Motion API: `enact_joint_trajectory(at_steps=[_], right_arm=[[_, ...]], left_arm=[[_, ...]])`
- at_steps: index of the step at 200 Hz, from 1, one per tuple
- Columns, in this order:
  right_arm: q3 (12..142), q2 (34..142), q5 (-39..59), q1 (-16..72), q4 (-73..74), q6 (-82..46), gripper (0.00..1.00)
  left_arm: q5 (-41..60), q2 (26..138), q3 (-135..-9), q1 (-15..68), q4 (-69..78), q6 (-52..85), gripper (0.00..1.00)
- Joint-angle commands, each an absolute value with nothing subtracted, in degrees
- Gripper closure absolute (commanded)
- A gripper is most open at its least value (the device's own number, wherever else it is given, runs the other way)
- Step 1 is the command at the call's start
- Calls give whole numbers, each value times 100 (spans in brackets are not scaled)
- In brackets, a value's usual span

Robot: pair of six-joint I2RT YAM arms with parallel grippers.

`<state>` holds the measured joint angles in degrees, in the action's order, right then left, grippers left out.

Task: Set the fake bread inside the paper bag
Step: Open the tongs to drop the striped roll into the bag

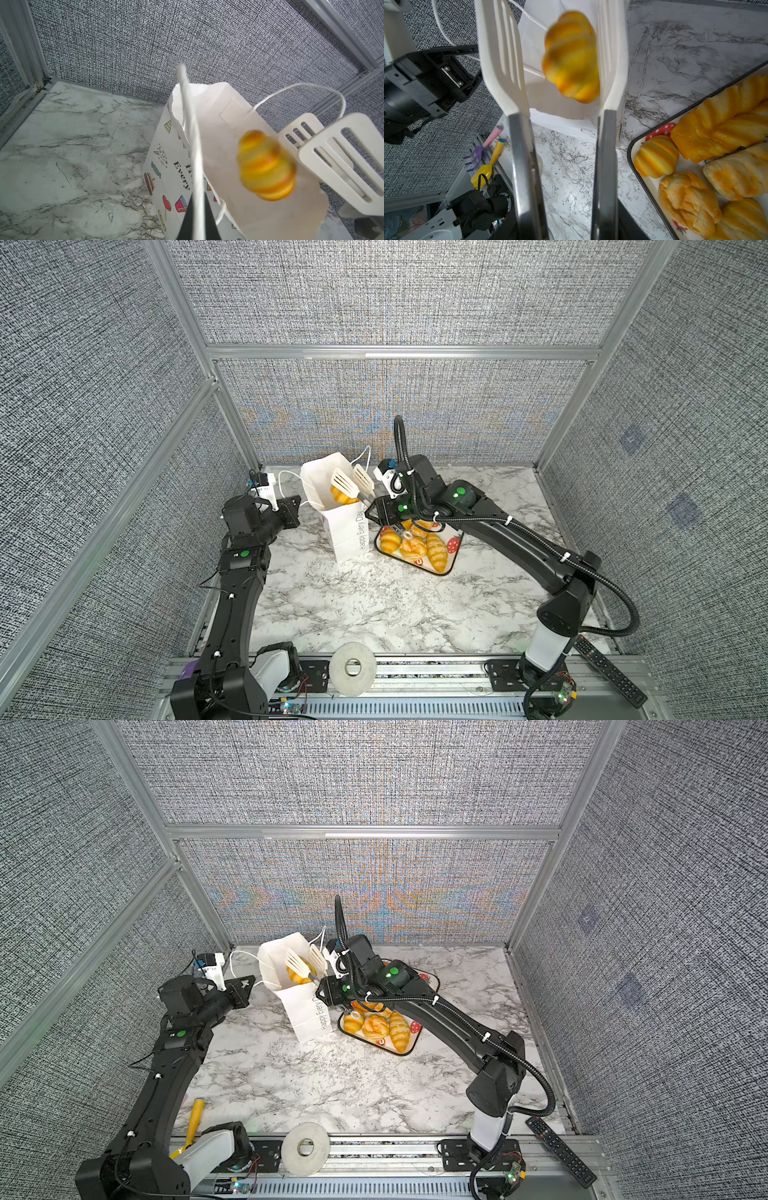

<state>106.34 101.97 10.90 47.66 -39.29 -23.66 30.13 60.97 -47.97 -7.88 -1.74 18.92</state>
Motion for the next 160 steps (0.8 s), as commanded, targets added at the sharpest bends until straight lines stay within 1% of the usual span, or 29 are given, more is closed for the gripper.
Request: enact_joint_trajectory(at_steps=[1,35,96,160], right_arm=[[10736,10187,1116,4771,-3868,-2344,49],[10848,10171,1066,4772,-3940,-2305,49],[10942,9839,823,4765,-4070,-2216,50],[10679,9377,580,4637,-4126,-2182,50]], left_arm=[[3067,6105,-4791,-791,-87,1876,100],[3059,6099,-4790,-793,-88,1878,100],[3085,6091,-4794,-793,-66,1884,100],[3076,6082,-4782,-791,-70,1881,100]])
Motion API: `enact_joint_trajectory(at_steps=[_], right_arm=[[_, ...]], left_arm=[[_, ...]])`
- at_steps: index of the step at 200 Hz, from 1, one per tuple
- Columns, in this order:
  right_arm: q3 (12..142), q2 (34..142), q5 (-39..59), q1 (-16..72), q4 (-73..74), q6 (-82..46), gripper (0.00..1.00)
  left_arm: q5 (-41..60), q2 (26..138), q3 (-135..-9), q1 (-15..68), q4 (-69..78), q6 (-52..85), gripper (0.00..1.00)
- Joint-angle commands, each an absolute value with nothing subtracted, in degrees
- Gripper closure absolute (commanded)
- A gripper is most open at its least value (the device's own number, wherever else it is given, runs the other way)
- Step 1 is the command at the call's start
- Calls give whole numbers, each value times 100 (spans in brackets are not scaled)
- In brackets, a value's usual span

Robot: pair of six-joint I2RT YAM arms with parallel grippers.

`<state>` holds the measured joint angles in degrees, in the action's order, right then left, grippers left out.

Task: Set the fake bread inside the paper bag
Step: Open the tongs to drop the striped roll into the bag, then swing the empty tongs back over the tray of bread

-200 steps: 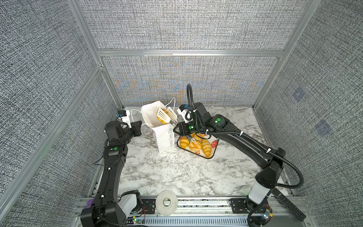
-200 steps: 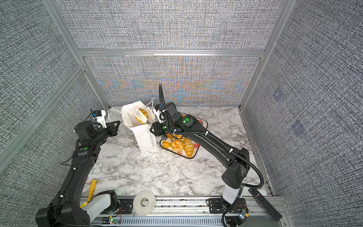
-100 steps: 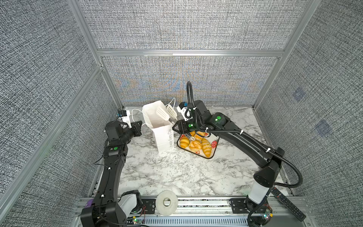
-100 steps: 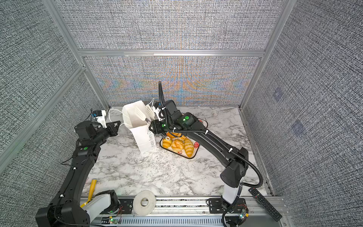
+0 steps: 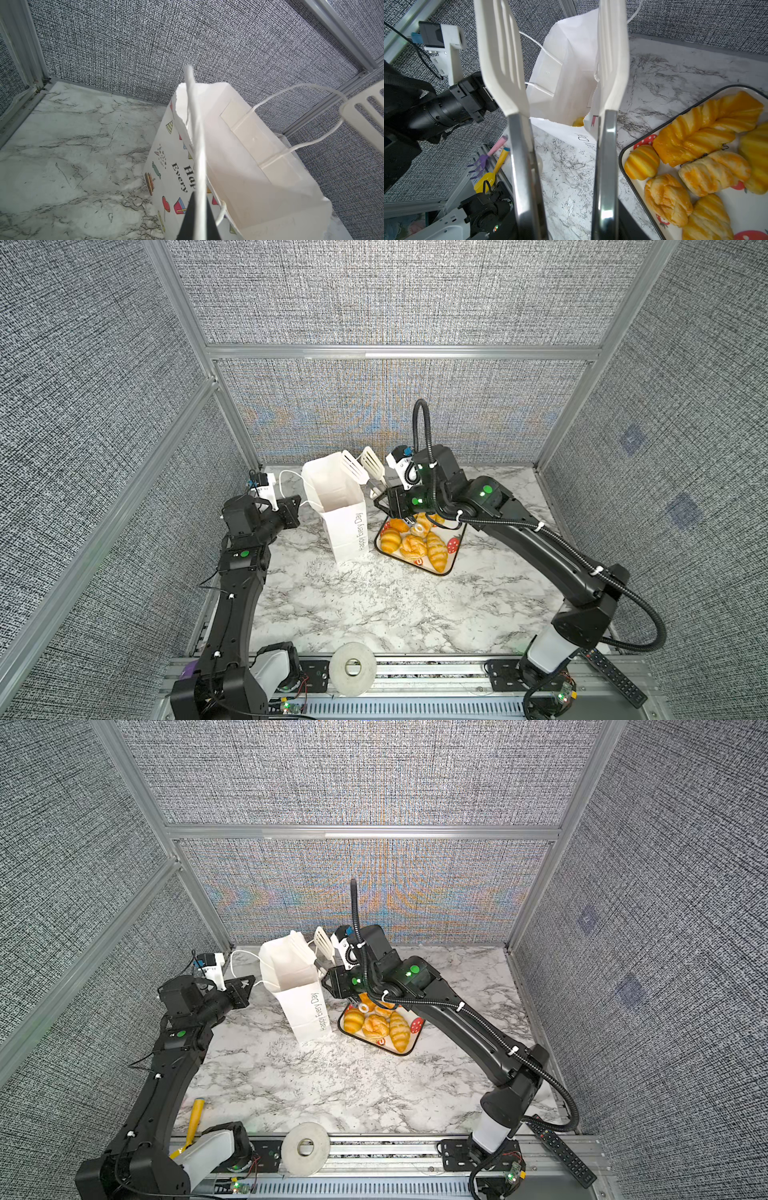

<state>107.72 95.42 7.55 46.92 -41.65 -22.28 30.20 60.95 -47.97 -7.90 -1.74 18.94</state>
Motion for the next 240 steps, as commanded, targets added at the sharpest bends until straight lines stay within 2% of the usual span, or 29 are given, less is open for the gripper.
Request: enact_joint_trajectory(at_steps=[1,90,182,240], right_arm=[[10670,9369,580,4634,-4124,-2181,50],[10008,8499,466,4128,-4324,-2180,50],[8429,7605,409,3633,-4559,-2397,50],[7748,7411,251,3406,-4983,-2606,50]], left_arm=[[3076,6082,-4782,-795,-70,1881,100],[3085,6086,-4772,-791,-53,1898,100],[3094,6081,-4764,-784,-53,1891,100],[3132,6060,-4773,-793,-35,1913,100]])
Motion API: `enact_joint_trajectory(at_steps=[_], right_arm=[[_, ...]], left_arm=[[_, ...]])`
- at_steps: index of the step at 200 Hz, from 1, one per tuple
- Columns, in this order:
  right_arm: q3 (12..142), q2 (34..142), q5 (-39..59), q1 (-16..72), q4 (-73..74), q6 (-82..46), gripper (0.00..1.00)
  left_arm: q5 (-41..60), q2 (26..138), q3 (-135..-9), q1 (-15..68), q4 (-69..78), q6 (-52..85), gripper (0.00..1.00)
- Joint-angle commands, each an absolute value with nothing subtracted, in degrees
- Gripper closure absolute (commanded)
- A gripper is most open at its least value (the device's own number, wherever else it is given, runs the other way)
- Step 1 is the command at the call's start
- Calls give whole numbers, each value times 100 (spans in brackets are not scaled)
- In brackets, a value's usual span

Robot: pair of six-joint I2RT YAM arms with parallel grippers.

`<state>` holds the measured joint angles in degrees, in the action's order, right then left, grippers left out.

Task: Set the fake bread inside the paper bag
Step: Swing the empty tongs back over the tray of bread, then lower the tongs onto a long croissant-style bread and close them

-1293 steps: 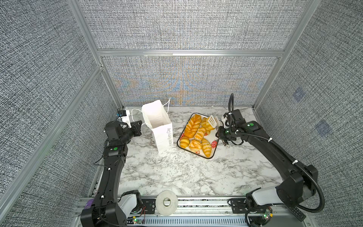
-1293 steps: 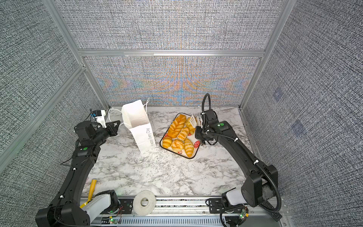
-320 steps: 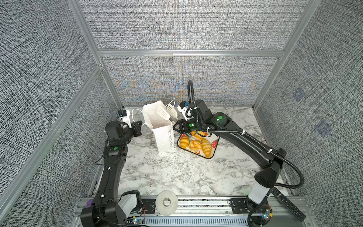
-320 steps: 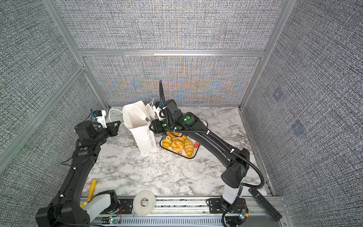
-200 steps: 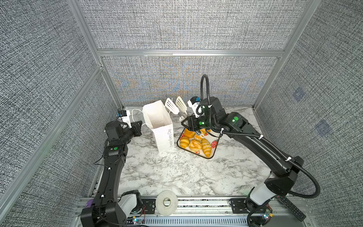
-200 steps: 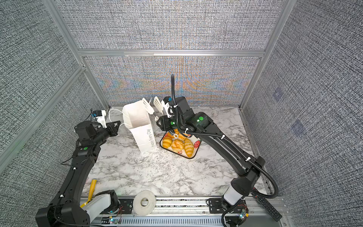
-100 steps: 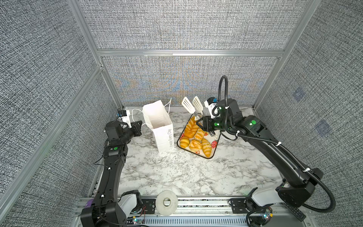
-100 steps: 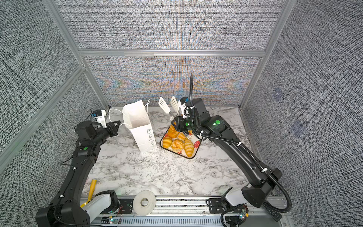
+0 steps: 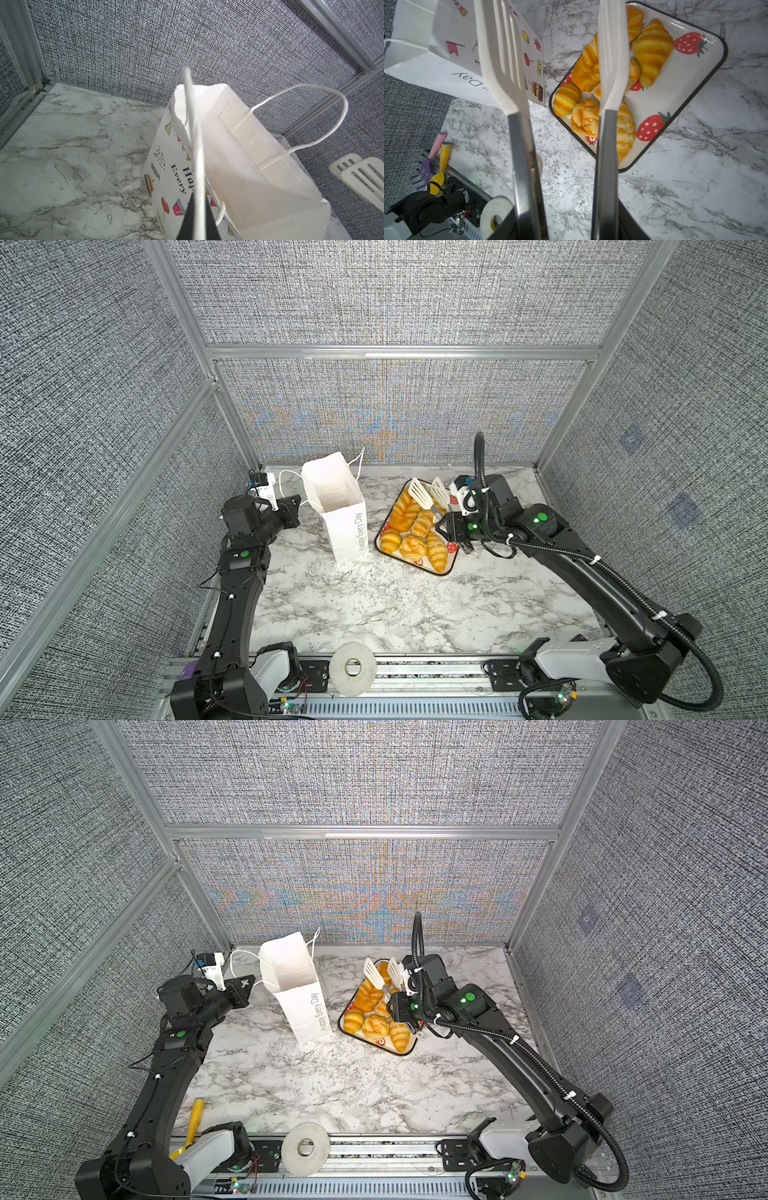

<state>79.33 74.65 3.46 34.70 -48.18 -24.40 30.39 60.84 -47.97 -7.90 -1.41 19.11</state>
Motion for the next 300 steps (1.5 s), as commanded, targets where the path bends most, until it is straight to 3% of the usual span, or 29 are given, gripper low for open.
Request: enact_joint_trajectory(at_steps=[1,178,300], right_arm=[[7737,7410,253,3404,-4987,-2608,50],[5976,7259,421,3173,-4928,-3066,50],[5554,7501,659,3138,-4496,-3160,50]], left_arm=[[3135,6062,-4773,-792,-35,1910,100],[3164,6089,-4768,-791,-18,1917,100],[3175,6106,-4759,-795,-9,1924,100]])
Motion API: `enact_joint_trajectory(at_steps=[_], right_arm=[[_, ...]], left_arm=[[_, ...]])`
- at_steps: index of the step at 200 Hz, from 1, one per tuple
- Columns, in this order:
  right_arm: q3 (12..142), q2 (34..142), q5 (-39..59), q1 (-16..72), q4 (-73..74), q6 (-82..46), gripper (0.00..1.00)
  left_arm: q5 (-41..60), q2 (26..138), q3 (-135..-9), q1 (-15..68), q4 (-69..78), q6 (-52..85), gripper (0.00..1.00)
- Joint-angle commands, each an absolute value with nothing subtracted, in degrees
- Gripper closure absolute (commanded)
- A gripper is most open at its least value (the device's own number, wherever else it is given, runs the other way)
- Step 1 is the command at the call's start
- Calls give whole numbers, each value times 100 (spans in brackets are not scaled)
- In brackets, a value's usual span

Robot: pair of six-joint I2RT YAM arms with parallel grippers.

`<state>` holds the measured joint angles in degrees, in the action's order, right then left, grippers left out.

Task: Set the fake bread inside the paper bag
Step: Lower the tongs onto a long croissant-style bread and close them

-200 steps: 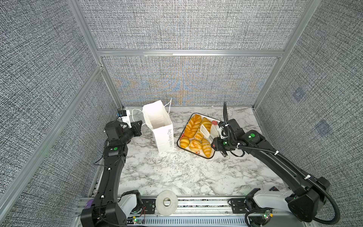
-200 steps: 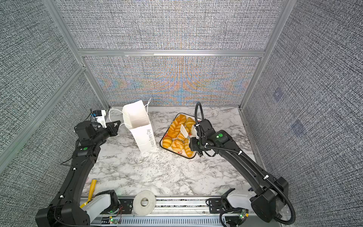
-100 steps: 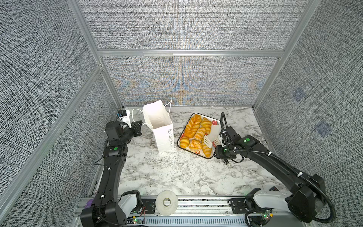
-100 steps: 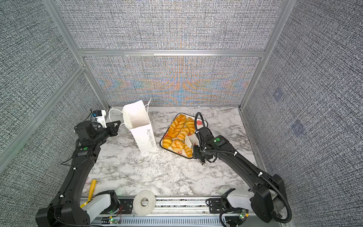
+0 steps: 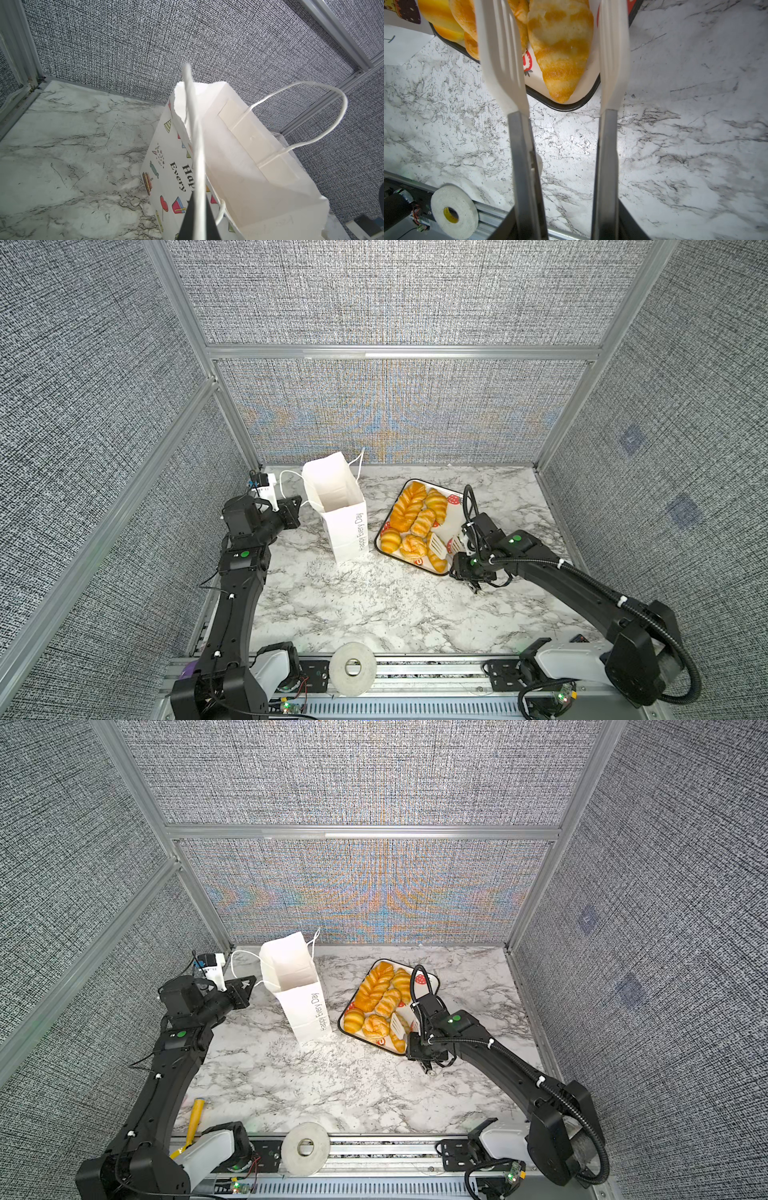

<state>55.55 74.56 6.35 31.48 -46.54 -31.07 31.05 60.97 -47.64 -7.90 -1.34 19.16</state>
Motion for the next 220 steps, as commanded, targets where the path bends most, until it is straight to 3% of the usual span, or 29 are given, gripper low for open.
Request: enact_joint_trajectory(at_steps=[1,220], right_arm=[[5554,7503,659,3133,-4494,-3153,50],[5423,7867,909,3006,-4148,-3083,50]], left_arm=[[3174,6107,-4761,-793,-9,1920,100],[3167,6143,-4764,-791,-26,1910,100]])
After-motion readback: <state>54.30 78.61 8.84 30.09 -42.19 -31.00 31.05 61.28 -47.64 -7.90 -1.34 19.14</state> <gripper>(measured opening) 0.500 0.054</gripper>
